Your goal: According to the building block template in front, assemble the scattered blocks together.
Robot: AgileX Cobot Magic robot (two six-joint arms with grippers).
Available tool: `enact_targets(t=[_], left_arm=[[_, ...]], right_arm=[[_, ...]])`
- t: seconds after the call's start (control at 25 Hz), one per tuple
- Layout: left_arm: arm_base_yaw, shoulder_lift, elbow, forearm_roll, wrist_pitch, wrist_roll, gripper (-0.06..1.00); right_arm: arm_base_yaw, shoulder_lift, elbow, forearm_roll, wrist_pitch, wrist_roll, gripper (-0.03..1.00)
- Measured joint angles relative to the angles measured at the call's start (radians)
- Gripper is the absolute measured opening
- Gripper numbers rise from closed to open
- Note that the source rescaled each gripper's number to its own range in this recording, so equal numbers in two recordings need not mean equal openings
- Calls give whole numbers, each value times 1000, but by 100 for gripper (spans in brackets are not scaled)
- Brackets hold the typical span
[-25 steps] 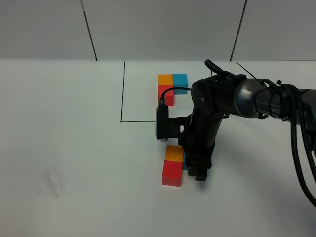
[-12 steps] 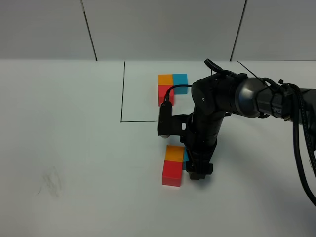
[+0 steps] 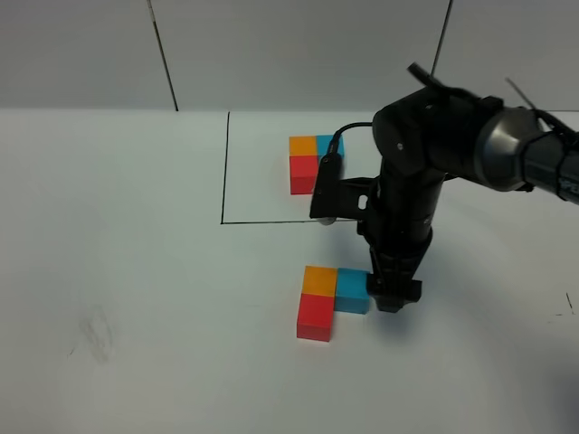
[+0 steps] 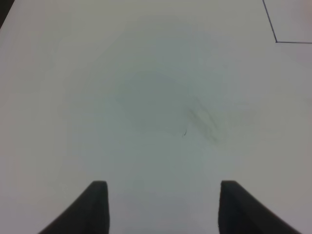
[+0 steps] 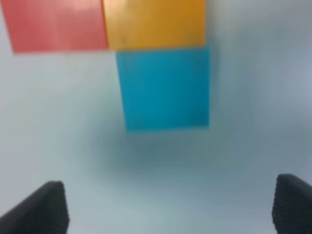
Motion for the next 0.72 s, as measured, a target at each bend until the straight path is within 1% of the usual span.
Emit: enact_targets(t=[0.12,0.16,0.32,0.52,0.64,0.72], left_arm=[[0,0,0,0,0,0,57],[0,0,0,0,0,0,57],[0,0,0,0,0,0,57],[0,0,0,0,0,0,57],[0,0,0,0,0,0,57],[0,0,0,0,0,-1,57]], right_arm=[[-61,-72,1,-15,74,80,85],[-99,-101,1,-18,88,106,85],[-301,-205,1,-29,122,198,85],[-567,-313,1,-43,136,232,85],[-687,-392,4,-45,137,267,85],[-740,-465,23,-43,138,289,87]])
